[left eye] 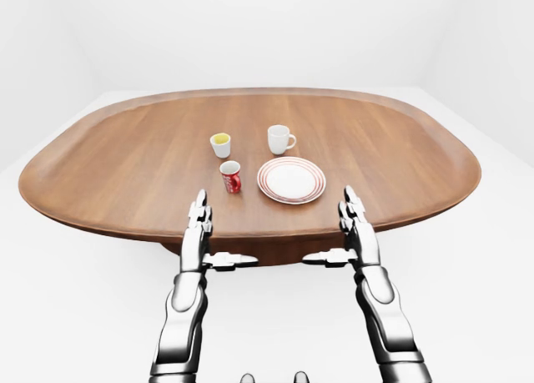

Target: Pick up the red mug and put it on the plate

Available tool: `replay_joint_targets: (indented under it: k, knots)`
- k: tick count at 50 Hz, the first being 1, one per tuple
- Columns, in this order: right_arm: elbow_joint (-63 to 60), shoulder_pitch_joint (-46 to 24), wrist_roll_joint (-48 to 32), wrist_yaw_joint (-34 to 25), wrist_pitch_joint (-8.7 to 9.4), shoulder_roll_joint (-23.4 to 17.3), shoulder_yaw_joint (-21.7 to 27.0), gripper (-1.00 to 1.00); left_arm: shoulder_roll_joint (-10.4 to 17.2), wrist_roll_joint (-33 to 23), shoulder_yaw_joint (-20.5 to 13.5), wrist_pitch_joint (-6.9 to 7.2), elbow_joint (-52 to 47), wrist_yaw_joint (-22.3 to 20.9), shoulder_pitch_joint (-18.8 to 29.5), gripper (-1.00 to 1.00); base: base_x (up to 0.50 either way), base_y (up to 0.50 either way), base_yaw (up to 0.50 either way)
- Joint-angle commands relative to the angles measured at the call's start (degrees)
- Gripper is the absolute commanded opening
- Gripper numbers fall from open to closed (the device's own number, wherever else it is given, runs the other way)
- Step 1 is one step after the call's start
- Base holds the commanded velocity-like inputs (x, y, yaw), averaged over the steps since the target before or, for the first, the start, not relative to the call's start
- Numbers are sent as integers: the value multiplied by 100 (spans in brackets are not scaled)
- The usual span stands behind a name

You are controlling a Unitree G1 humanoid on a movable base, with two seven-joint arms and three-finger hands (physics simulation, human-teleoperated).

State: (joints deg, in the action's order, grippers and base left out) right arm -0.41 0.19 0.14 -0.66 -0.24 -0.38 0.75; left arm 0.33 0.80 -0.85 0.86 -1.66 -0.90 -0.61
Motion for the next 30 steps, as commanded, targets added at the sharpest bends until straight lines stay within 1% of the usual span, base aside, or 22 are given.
replay_joint_targets:
  k: [1,4,5,6,8,10,14,20,27,30]
  knots:
    - [-68,32,24,-99,-72,-50,116,100,44,161,-121,201,-380,-172,-147,100,0,0,0]
    - [-110,54,1,-97,-64,-44,87,100,43,163,-122,208,-434,-170,-167,100,0,0,0]
    - [-142,72,-9,-105,-66,-37,65,100,49,179,-136,249,-525,-175,-199,100,0,0,0]
    - [-141,73,-28,-96,-67,-35,57,100,53,178,-143,254,-538,-175,-201,100,0,0,0]
    - [-251,140,-163,-70,-33,-29,-19,100,58,147,-157,207,-493,-160,-182,100,0,0,0]
    - [-316,169,-171,-80,-9,-19,-36,100,56,157,-160,210,-495,-165,-179,100,0,0,0]
    - [-292,158,-181,-72,-49,-16,-22,100,49,151,-148,254,-609,-164,-234,100,0,0,0]
    - [-448,229,-261,-36,-14,-6,-56,100,36,126,-124,227,-611,-156,-249,100,0,0,0]
    - [-236,151,-271,-31,-103,-18,-25,100,38,118,-125,256,-705,-157,-291,100,0,0,0]
    - [-272,168,-264,-40,-86,-16,-28,100,35,115,-120,265,-731,-157,-302,100,0,0,0]
